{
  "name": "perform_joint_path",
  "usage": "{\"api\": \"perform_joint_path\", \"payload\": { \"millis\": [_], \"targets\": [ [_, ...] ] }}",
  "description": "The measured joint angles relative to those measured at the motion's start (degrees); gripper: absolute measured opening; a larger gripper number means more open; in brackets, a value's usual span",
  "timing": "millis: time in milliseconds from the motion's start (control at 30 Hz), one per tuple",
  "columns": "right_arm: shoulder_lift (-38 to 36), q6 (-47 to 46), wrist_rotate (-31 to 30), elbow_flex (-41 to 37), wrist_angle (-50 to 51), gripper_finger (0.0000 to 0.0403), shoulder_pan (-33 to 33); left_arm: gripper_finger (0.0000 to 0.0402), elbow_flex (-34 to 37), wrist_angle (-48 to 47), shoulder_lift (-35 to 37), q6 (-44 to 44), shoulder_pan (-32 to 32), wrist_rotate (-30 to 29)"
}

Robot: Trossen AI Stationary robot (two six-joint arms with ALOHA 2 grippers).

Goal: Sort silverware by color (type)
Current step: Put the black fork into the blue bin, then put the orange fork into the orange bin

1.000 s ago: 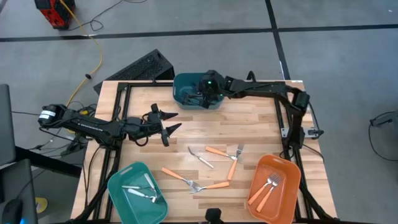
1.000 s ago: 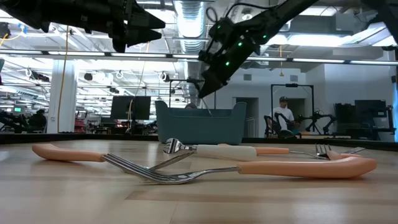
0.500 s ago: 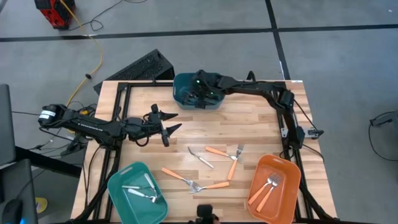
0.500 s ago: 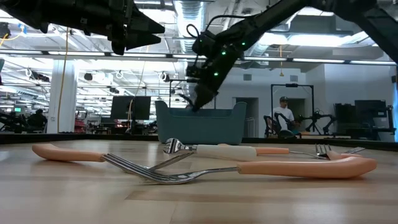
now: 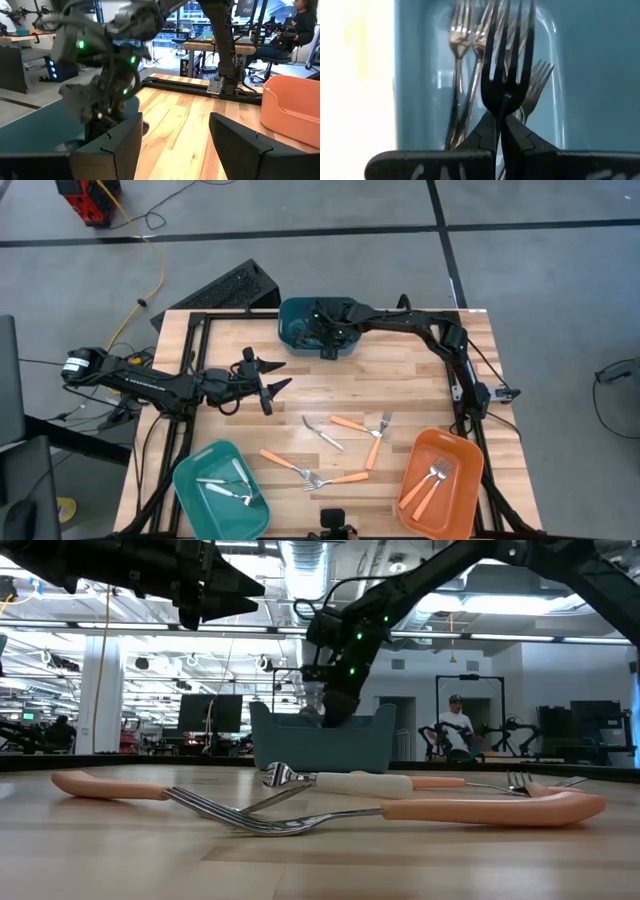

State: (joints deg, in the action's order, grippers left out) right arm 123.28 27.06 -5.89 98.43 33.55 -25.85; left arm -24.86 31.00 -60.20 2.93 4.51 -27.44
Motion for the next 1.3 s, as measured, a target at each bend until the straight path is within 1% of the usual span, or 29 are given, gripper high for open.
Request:
{"api": "perform_joint_path", "payload": {
  "millis": [267, 733, 867, 1167, 1300],
  "targets": [
    [0.8, -0.2, 0.0, -0.1, 0.1, 0.0029, -0.1, 0.0215, 0.0, 0.0, 0.0, 0.6, 0.0, 0.0],
    [0.8, -1.1, 0.0, -0.1, -1.5, 0.0046, 0.3, 0.0215, 0.0, -0.4, 0.0, 0.9, 0.0, 0.0],
    [0.8, -1.1, 1.4, -0.1, -1.4, 0.0063, 0.3, 0.0215, 0.0, -0.5, 0.0, 1.0, 0.0, 0.0],
    [0.8, -1.1, 1.5, -0.1, -2.2, 0.0110, 0.2, 0.0215, 0.0, -0.7, 0.0, 1.0, 0.0, 0.0],
    [0.5, 0.4, 1.5, -0.1, -2.0, 0.0131, 0.3, 0.0215, 0.0, -0.7, 0.0, 0.9, 0.0, 0.0]
  ]
}}
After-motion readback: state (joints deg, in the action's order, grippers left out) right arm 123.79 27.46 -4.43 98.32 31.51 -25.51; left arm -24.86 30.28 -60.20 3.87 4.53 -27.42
